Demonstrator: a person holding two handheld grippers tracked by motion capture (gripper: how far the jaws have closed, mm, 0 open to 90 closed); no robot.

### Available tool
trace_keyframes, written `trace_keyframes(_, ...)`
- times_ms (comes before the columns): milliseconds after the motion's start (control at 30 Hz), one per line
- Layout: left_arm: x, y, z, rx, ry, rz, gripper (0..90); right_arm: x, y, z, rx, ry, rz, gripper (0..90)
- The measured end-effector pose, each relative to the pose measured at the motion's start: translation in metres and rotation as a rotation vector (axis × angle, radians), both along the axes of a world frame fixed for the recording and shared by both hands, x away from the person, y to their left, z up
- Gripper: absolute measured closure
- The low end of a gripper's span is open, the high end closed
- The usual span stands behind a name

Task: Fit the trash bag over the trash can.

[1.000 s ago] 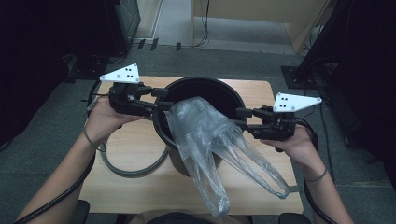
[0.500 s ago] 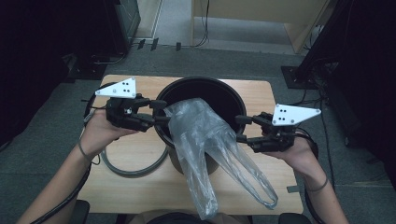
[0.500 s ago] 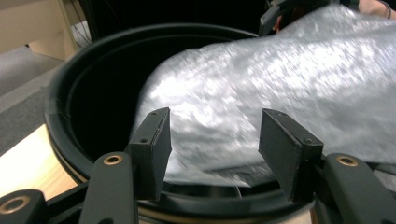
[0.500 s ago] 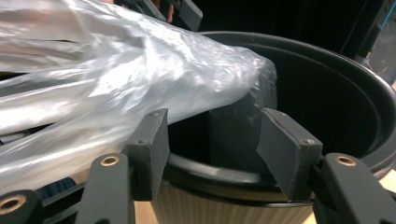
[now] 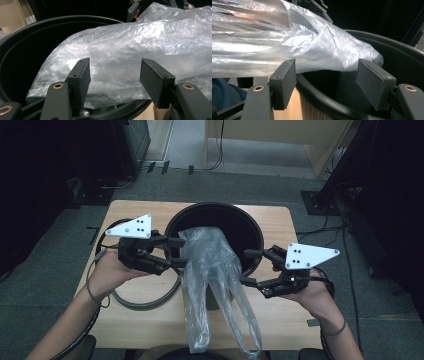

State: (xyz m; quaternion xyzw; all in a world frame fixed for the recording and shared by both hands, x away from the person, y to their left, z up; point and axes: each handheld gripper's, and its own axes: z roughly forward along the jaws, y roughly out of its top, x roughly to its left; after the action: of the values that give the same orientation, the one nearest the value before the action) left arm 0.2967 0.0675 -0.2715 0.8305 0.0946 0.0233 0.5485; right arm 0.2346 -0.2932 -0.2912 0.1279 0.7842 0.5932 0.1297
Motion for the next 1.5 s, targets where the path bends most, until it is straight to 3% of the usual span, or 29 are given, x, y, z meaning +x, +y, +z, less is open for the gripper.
trace_keyframes(433,0.010,-0.016,0.009,-0.022,0.004,-0.014,41.3,0.015,0.030,0.019,-0.027,-0.044,0.043,31.6)
trace_keyframes(567,0.015,-0.018,0.012,-0.026,0.004,-0.008,41.3,0.021,0.036,0.023,-0.033,-0.036,0.045,35.6)
trace_keyframes(667,0.019,-0.019,0.015,-0.034,0.006,0.000,41.5,0.026,0.039,0.025,-0.033,-0.024,0.038,44.3)
trace_keyframes(800,0.027,-0.019,0.018,-0.038,0.011,0.020,41.7,0.034,0.041,0.029,-0.007,0.010,-0.001,58.8)
trace_keyframes(967,0.037,-0.016,0.021,-0.038,0.013,0.050,41.8,0.044,0.040,0.034,0.032,0.066,-0.061,84.0)
trace_keyframes(1033,0.040,-0.014,0.023,-0.035,0.005,0.065,41.7,0.048,0.040,0.036,0.044,0.078,-0.081,89.4)
trace_keyframes(1267,0.047,-0.002,0.030,-0.028,-0.024,0.120,41.5,0.063,0.032,0.044,0.073,0.109,-0.153,90.0)
trace_keyframes(1500,0.045,0.005,0.032,-0.047,-0.039,0.129,41.1,0.077,0.027,0.052,0.101,0.142,-0.230,90.0)
